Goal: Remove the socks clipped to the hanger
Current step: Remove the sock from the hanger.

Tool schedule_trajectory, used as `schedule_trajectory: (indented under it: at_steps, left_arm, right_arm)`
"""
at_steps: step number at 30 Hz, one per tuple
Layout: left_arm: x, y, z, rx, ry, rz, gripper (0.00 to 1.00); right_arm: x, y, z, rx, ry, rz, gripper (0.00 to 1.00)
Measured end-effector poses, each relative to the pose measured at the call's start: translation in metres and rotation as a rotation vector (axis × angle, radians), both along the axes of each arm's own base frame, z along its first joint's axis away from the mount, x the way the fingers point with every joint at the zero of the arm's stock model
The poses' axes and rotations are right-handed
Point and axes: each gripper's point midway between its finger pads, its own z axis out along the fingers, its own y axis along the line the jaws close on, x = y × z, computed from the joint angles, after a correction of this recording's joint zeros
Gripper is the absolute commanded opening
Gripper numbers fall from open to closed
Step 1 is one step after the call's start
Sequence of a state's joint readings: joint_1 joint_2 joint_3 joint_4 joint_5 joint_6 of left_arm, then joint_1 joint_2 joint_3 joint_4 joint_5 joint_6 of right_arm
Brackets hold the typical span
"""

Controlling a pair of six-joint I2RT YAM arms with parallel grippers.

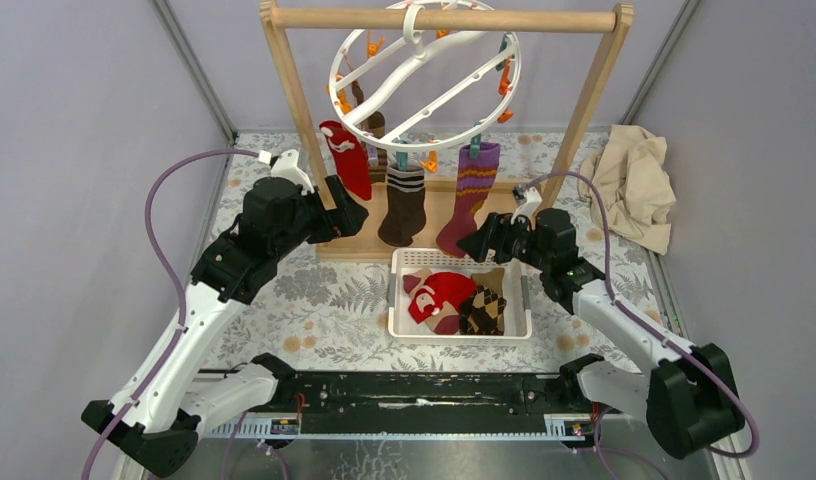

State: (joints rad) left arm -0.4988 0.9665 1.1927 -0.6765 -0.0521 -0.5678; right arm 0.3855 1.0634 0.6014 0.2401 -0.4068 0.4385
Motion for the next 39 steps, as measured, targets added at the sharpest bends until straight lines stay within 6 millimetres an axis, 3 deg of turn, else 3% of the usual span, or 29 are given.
schedule_trajectory:
  at_steps: [2, 5, 12, 15, 18, 21, 24, 29, 34, 39]
  left_arm:
    - [0.0, 0.0, 0.0, -0.001, -0.001, 0.0, 0.99]
    - [-0.001, 0.0, 0.001, -0.002, -0.003, -0.001, 0.99]
    - [-0.003, -0.001, -0.014, 0.005, 0.028, -0.009, 0.99]
    - [-0.005, -0.002, -0.021, 0.009, 0.045, -0.019, 0.99]
    - [-0.01, -0.005, -0.026, 0.002, 0.056, -0.041, 0.99]
    - [-0.015, -0.009, -0.028, -0.013, 0.058, -0.069, 0.99]
    - [-0.021, -0.014, -0.031, -0.031, 0.061, -0.104, 0.99]
    - [-0.031, -0.026, -0.03, -0.065, 0.051, -0.172, 0.99]
    - [-0.043, -0.034, -0.01, -0.124, -0.006, -0.23, 0.99]
    - [-0.058, -0.043, 0.014, -0.209, -0.061, -0.299, 0.99]
  right_arm:
    - [0.0, 0.001, -0.024, -0.004, 0.059, -0.003, 0.79]
    - [0.001, 0.003, -0.038, 0.011, 0.088, -0.01, 0.79]
    - [0.009, 0.017, -0.012, 0.154, 0.0, 0.015, 0.72]
    - [0.014, 0.024, -0.005, 0.204, -0.016, 0.029, 0.55]
    - [0.015, 0.028, -0.004, 0.237, -0.005, 0.043, 0.3]
    - [0.011, 0.031, 0.004, 0.27, 0.002, 0.061, 0.21]
    - [0.001, 0.031, 0.02, 0.303, -0.007, 0.084, 0.2]
    - [-0.024, 0.031, 0.073, 0.379, -0.064, 0.148, 0.19]
    - [-0.042, 0.03, 0.123, 0.456, -0.09, 0.196, 0.17]
    - [-0.059, 0.029, 0.147, 0.538, -0.049, 0.219, 0.16]
